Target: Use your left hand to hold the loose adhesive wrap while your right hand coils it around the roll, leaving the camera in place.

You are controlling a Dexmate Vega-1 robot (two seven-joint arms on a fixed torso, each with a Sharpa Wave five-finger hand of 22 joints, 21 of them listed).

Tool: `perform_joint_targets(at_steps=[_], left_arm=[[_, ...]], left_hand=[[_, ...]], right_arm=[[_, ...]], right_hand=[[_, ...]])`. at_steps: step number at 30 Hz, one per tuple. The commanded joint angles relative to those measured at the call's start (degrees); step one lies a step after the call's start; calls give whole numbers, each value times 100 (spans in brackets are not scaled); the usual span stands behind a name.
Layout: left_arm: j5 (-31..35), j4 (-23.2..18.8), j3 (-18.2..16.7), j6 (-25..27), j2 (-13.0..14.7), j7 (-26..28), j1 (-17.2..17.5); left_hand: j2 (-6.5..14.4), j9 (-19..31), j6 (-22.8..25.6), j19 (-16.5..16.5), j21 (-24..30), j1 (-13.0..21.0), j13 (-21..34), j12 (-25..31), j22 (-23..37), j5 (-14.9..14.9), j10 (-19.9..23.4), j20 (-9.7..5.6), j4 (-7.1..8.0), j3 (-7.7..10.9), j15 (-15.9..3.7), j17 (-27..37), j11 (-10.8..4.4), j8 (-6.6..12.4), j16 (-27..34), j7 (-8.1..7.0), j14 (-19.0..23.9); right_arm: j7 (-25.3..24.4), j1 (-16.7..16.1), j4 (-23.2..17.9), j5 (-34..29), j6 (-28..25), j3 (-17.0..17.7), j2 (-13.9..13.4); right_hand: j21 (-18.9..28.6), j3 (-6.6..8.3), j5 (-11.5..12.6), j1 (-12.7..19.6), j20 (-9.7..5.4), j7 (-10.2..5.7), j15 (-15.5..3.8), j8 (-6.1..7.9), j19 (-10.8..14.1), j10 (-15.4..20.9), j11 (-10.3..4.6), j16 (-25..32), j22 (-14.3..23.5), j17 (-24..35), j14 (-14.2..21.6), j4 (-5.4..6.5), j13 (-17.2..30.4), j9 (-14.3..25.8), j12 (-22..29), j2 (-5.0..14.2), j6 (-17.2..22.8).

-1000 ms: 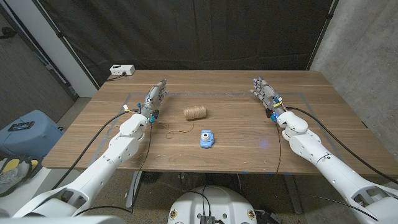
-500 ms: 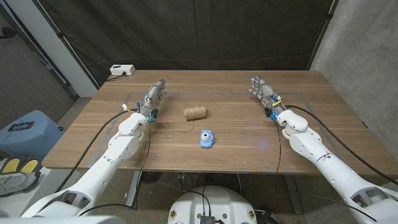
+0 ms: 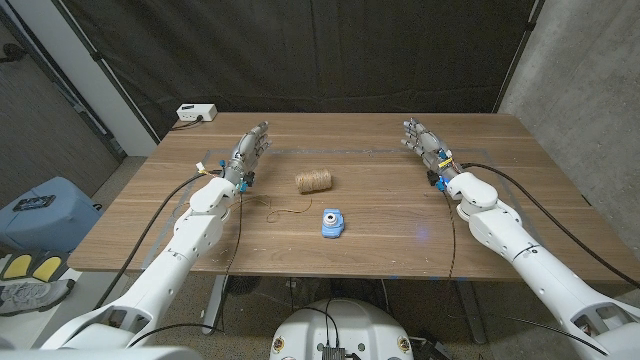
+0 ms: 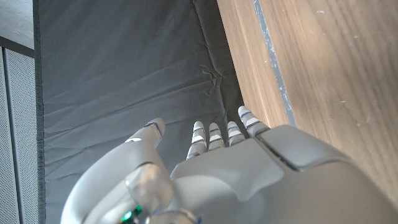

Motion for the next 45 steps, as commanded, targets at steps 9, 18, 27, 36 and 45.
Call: perform_joint_targets(at_steps=[9,18,27,36,45], left_arm=[[146,-402,-337,28,-152,-59,377],[203,-431,-386,-6,-204,-112,406],[181,-399,-460,-10,-228,-198,396],[151,-293,-516,-32,-241,-324,341],[156,-273,-526,-32,-222,-430,308]], left_hand=[[-5,12,35,16,-41,91,12,16,21,26,17,36,-96,28,48,-3,37,26,-20,27,16],[-4,12,42,26,-56,106,9,14,22,28,22,41,-145,33,48,-5,48,23,-23,28,16],[0,13,48,31,-70,108,8,10,23,26,18,42,-174,27,51,-2,57,21,-21,33,16],[3,14,50,36,-82,103,7,9,25,24,21,48,-193,16,52,2,61,18,-20,32,14],[1,15,47,43,-93,103,6,12,25,24,32,46,-217,10,48,1,56,14,-20,40,14]], right_arm=[[-239,67,-679,-753,-517,-285,-489],[-301,161,-996,-1056,-770,-450,-729],[-287,323,-1207,-1380,-993,-689,-931],[-239,512,-1373,-1627,-1248,-921,-1062],[-183,690,-1604,-1861,-1535,-1104,-1219]], right_hand=[[28,39,-8,159,-169,13,-17,15,29,43,-3,6,8,-45,64,-180,4,8,32,-104,32],[23,63,-33,296,-140,20,3,16,22,27,-7,3,7,-91,69,-334,-4,6,25,-194,24],[21,90,-57,431,-113,20,32,15,16,11,5,1,6,-129,65,-480,-10,4,20,-263,9],[16,94,-87,543,-64,29,51,12,1,11,5,-2,6,-162,54,-618,-12,3,24,-362,-13],[10,160,-124,776,-14,60,87,4,-22,-9,20,-6,6,-200,26,-841,-16,4,21,-422,-78]])
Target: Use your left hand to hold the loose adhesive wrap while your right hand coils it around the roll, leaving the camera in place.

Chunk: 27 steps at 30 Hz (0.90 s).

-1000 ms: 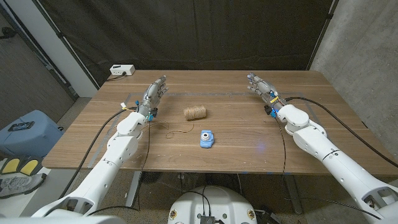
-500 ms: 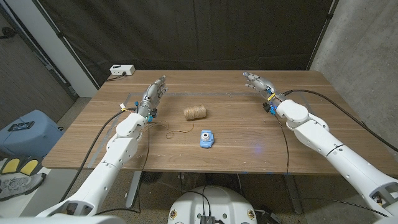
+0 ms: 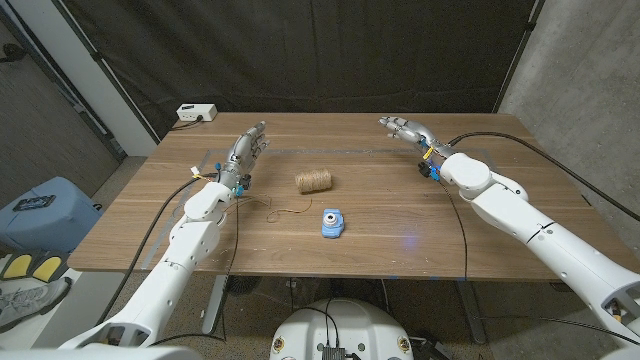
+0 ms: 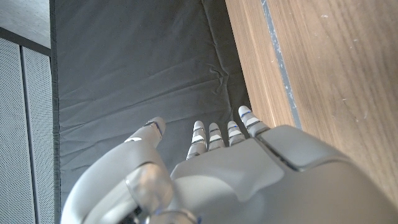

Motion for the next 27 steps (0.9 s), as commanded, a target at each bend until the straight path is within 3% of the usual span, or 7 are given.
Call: perform_joint_targets(at_steps=[1,17,27], left_arm=[[-8,34,-49,-18,21,-132,-31],[8,-154,-224,94,95,-91,176],[50,-111,-216,84,19,-75,150]], left_hand=[[1,16,16,14,-21,57,9,11,27,24,1,13,-39,17,30,0,32,13,-19,11,-6],[-5,17,9,34,-43,21,8,13,30,26,15,58,-48,13,104,15,70,7,-12,1,1],[-7,17,15,39,-54,10,8,17,31,27,30,58,-56,15,103,17,67,8,-9,8,9]], right_arm=[[54,234,-290,-371,-383,-268,-208],[472,725,-560,-908,-866,-783,-458],[705,994,-700,-1236,-1107,-1026,-609]], right_hand=[[12,18,-14,124,-12,24,35,6,-19,-7,15,-5,7,4,18,-106,3,20,23,-14,-32],[54,32,-56,263,65,135,92,21,105,72,145,36,9,-23,114,-283,7,22,56,-99,-10],[57,106,-57,542,202,226,203,17,171,104,349,77,7,-41,252,-542,18,27,72,-167,-68]])
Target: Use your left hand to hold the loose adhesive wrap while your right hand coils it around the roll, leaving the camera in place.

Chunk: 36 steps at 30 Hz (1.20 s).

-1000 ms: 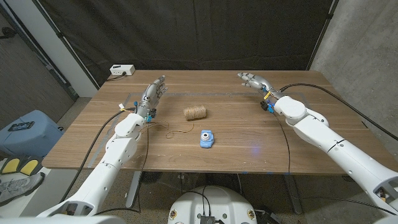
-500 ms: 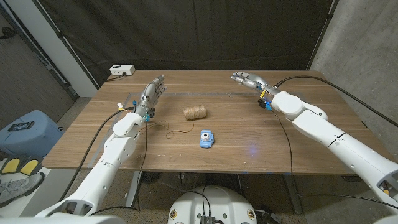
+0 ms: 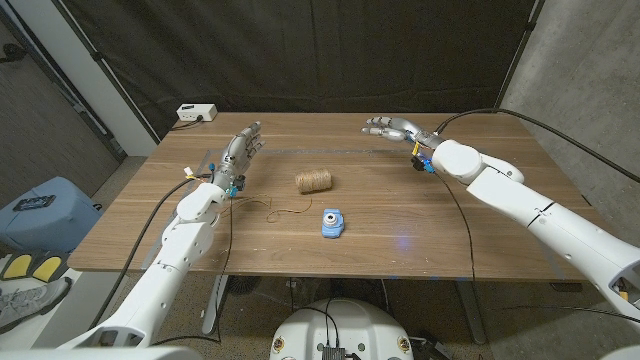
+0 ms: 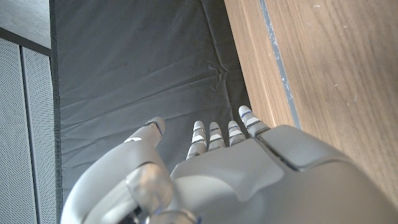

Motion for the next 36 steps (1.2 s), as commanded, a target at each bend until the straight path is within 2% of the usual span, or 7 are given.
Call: perform_joint_targets(at_steps=[1,5,8,15,27,28,36], left_arm=[[61,10,-18,11,-61,30,10],[83,10,-10,5,-74,50,11],[96,3,-7,0,-87,78,15],[115,-5,-21,-16,-88,118,47],[122,147,-6,-95,-77,43,-20],[137,155,-2,-104,-68,47,-26],[99,198,-17,-130,-59,22,-33]], left_hand=[[-6,17,20,19,-13,8,7,17,31,27,0,36,-41,31,38,18,39,10,-8,9,11],[-8,17,34,25,-17,2,7,21,31,27,12,37,-45,32,36,19,37,15,-8,14,13],[-8,18,46,26,-21,-2,7,22,32,28,17,37,-47,34,36,20,33,19,-8,21,13],[-6,18,53,30,-29,-13,7,21,32,28,19,37,-48,37,38,22,38,19,-4,24,22],[-3,18,63,38,-42,-28,7,24,33,29,35,36,-54,47,34,24,43,19,-4,36,28],[-4,18,66,38,-43,-29,7,24,33,29,34,38,-55,48,33,24,37,20,-5,32,28],[-1,19,72,45,-50,-37,7,22,34,30,34,39,-58,53,28,25,38,20,-4,26,33]], right_arm=[[301,327,-206,-410,-349,-309,-186],[362,407,-262,-513,-418,-381,-222],[394,471,-294,-615,-457,-458,-223],[583,667,-434,-862,-718,-687,-190],[855,938,-739,-1275,-1256,-1040,-114],[889,971,-767,-1325,-1328,-1080,-106],[1083,1188,-890,-1668,-1706,-1371,-15]], right_hand=[[28,26,2,194,103,122,20,9,21,32,104,30,7,10,60,-158,20,11,34,-68,-32],[19,44,25,293,168,141,105,17,9,65,129,15,9,7,37,-243,24,13,47,-120,-40],[15,57,38,356,173,196,109,23,4,92,192,12,10,6,35,-290,27,15,57,-146,-38],[21,74,55,442,167,267,95,24,26,44,210,18,11,6,60,-346,32,17,38,-186,-52],[17,147,94,729,219,612,238,-25,26,-14,405,22,18,22,71,-440,71,26,37,-273,-282],[21,170,98,796,239,647,286,-19,38,18,483,32,19,28,93,-450,80,28,54,-281,-299],[53,243,110,1018,347,840,424,34,138,119,608,64,21,43,178,-469,104,39,102,-314,-249]])
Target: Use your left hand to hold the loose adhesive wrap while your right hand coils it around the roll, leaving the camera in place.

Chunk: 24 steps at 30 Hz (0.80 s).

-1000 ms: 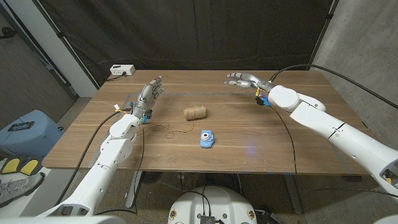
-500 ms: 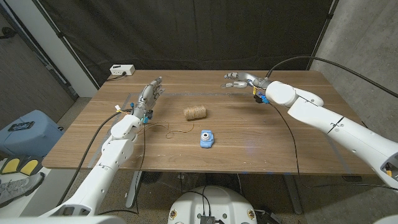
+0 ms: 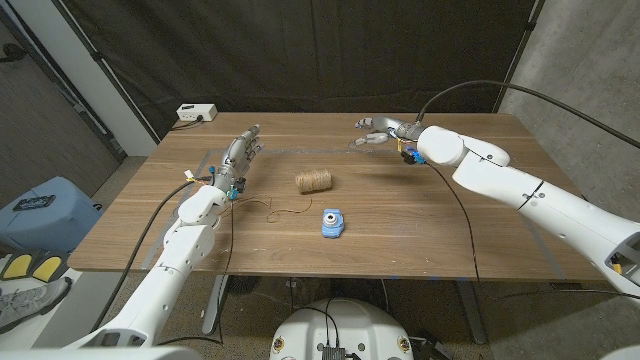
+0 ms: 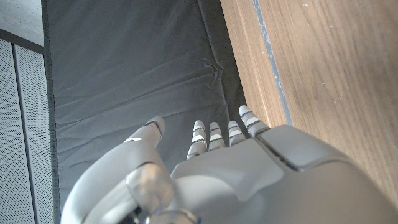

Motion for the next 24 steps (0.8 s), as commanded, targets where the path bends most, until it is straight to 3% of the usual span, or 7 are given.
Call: perform_joint_targets(at_steps=[1,19,24], left_arm=[[-24,124,-5,-63,24,-53,-51],[-72,165,-27,-81,-2,-46,-25],[-80,126,-30,-63,-12,-30,10]], left_hand=[[-2,19,42,26,-27,-37,7,22,5,30,34,18,-36,29,30,11,37,20,-4,-6,34],[0,20,82,47,-39,-58,8,28,7,30,58,15,-42,41,27,12,27,30,-2,24,49],[2,20,109,53,-47,-73,8,33,7,29,77,26,-40,44,50,15,108,36,-2,38,49]], right_arm=[[294,317,-217,-489,-534,-414,105],[796,730,-411,-1201,-725,-984,154],[975,835,-433,-1324,-668,-1085,162]], right_hand=[[29,63,43,135,81,102,73,37,33,46,64,56,20,32,53,11,33,13,58,-24,9],[19,130,49,329,109,106,10,66,25,38,-9,57,24,46,58,1,54,22,59,-49,43],[12,142,47,374,97,89,1,64,7,11,-10,54,27,49,52,3,61,25,50,-67,30]])
